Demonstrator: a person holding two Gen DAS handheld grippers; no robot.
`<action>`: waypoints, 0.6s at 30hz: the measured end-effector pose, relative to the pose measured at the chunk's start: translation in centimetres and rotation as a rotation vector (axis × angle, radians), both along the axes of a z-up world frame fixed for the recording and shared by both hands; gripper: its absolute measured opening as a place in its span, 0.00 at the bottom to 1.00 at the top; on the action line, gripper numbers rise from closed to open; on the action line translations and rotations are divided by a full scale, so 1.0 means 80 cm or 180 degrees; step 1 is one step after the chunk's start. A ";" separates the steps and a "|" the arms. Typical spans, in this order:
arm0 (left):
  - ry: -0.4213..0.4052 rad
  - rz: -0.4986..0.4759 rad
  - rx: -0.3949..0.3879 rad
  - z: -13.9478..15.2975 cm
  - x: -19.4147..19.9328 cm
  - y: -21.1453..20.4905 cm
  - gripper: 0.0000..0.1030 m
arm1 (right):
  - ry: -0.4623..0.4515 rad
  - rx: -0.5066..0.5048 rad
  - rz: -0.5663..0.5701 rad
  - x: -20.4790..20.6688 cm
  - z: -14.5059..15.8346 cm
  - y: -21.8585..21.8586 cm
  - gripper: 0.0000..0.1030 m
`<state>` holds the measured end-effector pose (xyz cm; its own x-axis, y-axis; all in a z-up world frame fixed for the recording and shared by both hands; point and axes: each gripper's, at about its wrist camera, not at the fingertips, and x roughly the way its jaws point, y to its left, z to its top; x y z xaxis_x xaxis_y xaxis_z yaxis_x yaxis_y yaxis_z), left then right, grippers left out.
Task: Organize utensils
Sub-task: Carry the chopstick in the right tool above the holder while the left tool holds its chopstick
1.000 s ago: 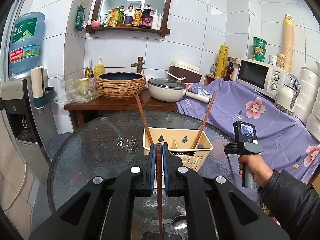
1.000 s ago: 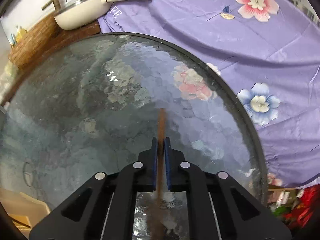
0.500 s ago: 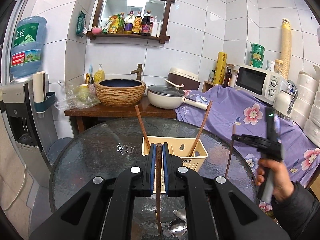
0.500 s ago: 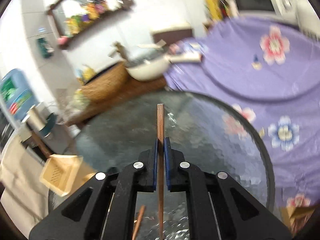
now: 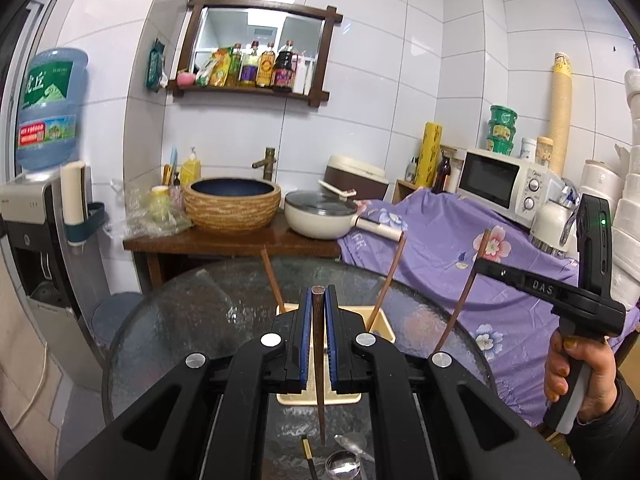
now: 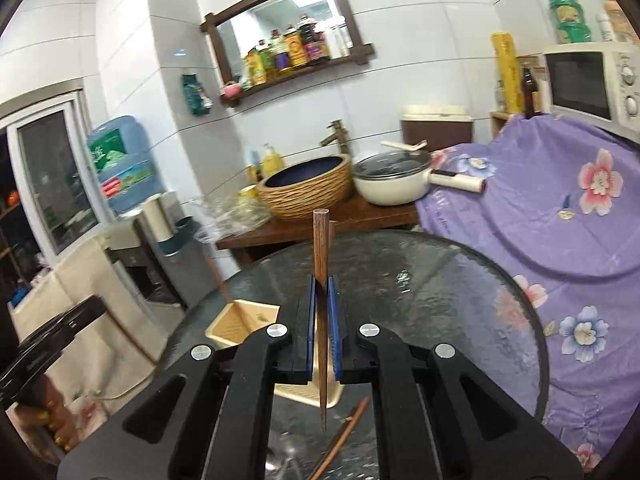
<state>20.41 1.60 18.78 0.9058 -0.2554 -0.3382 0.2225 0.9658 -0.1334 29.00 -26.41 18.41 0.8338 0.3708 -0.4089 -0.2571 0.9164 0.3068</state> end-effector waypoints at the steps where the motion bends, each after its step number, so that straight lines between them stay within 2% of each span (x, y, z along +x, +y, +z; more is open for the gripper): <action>1: -0.0039 0.0002 0.0010 0.008 -0.001 0.000 0.06 | -0.0001 0.0015 0.0027 -0.003 0.004 0.002 0.07; 7: -0.0237 0.0032 -0.0054 0.056 0.003 0.001 0.06 | -0.0234 0.0088 0.0170 -0.016 0.050 0.024 0.07; 12: -0.0503 0.0147 -0.0157 0.104 0.014 0.003 0.06 | -0.0482 0.0161 0.0178 -0.012 0.089 0.044 0.07; 18: -0.0636 0.0359 -0.0331 0.120 0.051 0.002 0.06 | -0.0717 0.0055 0.0008 0.010 0.104 0.062 0.07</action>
